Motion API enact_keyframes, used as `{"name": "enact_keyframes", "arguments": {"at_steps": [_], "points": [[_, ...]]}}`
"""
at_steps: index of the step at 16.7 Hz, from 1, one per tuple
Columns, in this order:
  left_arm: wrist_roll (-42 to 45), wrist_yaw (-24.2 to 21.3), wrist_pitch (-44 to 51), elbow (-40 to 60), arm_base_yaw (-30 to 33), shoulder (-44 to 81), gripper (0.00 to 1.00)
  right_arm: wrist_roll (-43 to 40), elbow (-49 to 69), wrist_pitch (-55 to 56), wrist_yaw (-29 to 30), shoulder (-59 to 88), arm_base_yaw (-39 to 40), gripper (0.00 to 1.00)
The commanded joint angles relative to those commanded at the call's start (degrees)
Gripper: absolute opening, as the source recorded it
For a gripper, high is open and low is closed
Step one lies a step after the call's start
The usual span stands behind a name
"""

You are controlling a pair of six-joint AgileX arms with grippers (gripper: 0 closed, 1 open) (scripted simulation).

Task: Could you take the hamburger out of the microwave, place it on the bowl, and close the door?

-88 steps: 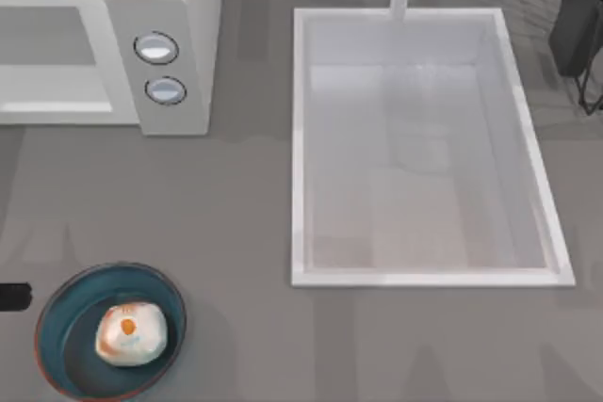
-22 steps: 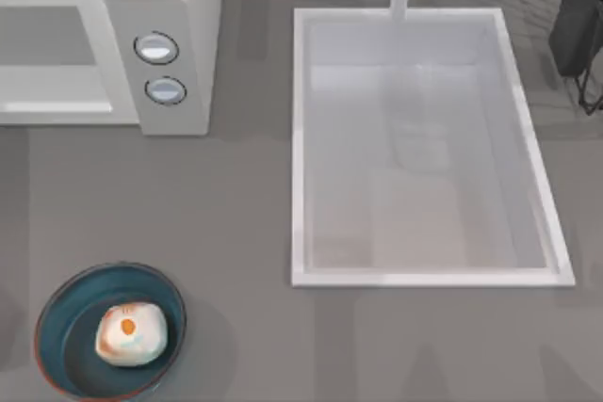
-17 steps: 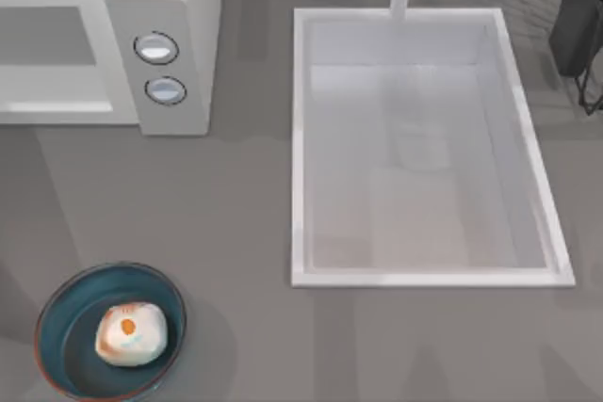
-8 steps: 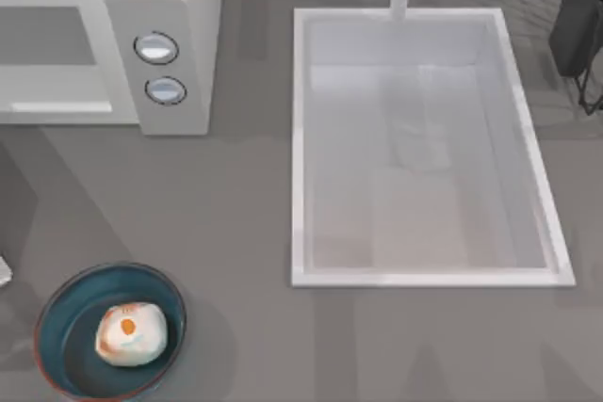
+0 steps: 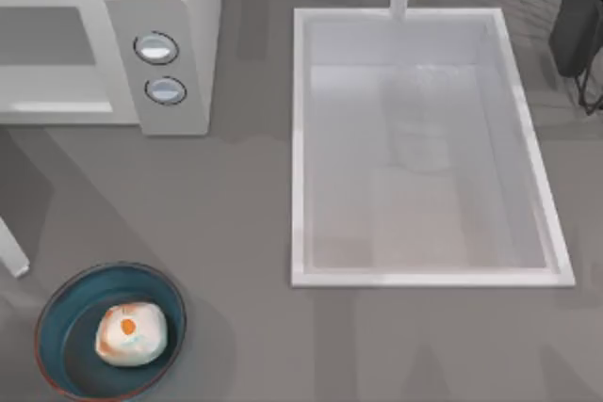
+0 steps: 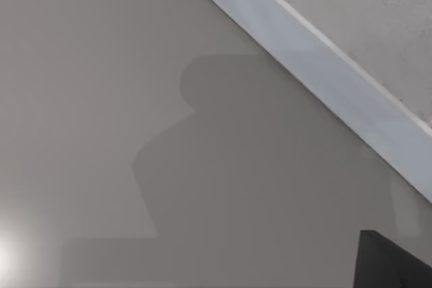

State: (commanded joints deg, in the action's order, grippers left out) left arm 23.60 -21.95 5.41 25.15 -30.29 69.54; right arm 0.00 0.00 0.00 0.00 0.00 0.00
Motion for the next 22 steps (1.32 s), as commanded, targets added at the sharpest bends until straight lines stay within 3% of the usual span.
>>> {"name": "enact_keyframes", "arguments": {"at_steps": [3,6,12,15,22], "points": [[-0.1,-0.14,0.12,0.11,-0.08,0.22,0.0,0.0,0.0,0.0,0.0,0.0,0.0,1.0],[-3.44,2.9,0.03,-0.65,3.8,-0.93,0.0,0.0,0.0,0.0,0.0,0.0,0.0,1.0],[-16.59,14.83,-0.44,-3.98,23.08,-6.47,0.0,0.0,0.0,0.0,0.0,0.0,0.0,1.0],[-22.0,19.75,-0.66,-5.47,29.39,-9.12,0.0,0.0,0.0,0.0,0.0,0.0,0.0,1.0],[-23.09,20.62,-1.14,-4.93,30.37,-8.61,0.0,0.0,0.0,0.0,0.0,0.0,0.0,1.0]]}}
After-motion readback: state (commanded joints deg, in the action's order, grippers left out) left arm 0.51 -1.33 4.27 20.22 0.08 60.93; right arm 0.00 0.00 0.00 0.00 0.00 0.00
